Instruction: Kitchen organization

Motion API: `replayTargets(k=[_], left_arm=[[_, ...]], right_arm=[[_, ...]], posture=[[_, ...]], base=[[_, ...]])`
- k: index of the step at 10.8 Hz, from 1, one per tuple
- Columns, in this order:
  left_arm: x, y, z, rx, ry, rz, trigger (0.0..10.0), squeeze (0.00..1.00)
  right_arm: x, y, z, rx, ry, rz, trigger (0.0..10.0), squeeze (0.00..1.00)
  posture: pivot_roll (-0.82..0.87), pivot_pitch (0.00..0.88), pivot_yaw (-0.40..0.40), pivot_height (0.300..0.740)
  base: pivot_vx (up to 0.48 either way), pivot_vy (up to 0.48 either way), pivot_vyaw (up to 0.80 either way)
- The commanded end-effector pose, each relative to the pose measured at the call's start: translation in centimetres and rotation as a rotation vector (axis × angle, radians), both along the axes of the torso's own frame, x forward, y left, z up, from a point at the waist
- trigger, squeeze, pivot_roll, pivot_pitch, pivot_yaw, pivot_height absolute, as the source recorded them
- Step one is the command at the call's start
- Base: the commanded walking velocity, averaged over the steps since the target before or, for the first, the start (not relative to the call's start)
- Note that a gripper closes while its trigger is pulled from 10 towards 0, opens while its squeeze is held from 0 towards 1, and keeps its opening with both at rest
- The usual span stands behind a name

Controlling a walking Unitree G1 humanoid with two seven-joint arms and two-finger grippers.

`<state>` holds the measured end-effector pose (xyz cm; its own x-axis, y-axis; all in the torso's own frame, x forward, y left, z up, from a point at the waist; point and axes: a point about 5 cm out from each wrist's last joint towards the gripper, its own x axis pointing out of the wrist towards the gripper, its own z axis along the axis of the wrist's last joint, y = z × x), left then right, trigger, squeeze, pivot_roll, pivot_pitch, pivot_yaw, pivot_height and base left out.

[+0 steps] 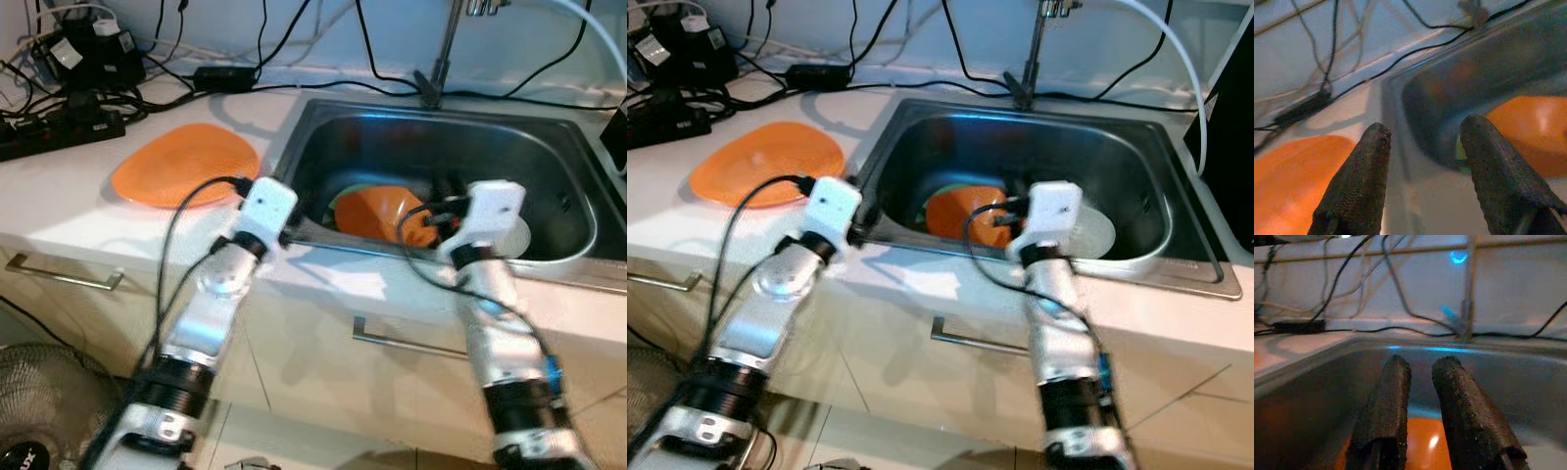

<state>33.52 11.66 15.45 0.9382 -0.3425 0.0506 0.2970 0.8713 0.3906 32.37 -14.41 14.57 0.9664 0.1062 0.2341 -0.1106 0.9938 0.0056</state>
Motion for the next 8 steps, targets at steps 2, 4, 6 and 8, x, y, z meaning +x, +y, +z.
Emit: replayTargets(k=[2,4,6,8], left_arm=[[0.6,1.4,0.5,0.154,-0.031,0.061,10.0,0.00],[1.7,4.1,1.5,0.454,-0.028,0.131,10.0,0.00],[2.1,5.5,2.1,0.665,-0.017,0.122,10.0,0.00],[2.2,6.0,2.0,0.794,0.040,0.048,10.0,0.00]], right_arm=[[-0.2,1.5,0.0,0.014,0.019,0.044,10.0,0.00],[-0.1,2.0,0.0,0.035,0.025,0.049,10.0,0.00],[-0.2,2.5,-0.1,0.042,0.031,0.060,10.0,0.00],[-0.2,3.0,-0.2,0.052,0.037,0.071,10.0,0.00]], posture=[[0.08,0.009,0.022,0.740],[0.08,0.005,0.029,0.740],[0.08,0.000,0.037,0.740],[0.08,0.000,0.043,0.740]], base=[[0.000,0.000,0.00],[0.000,0.000,0.00],[0.000,0.000,0.00],[0.000,0.000,0.00]])
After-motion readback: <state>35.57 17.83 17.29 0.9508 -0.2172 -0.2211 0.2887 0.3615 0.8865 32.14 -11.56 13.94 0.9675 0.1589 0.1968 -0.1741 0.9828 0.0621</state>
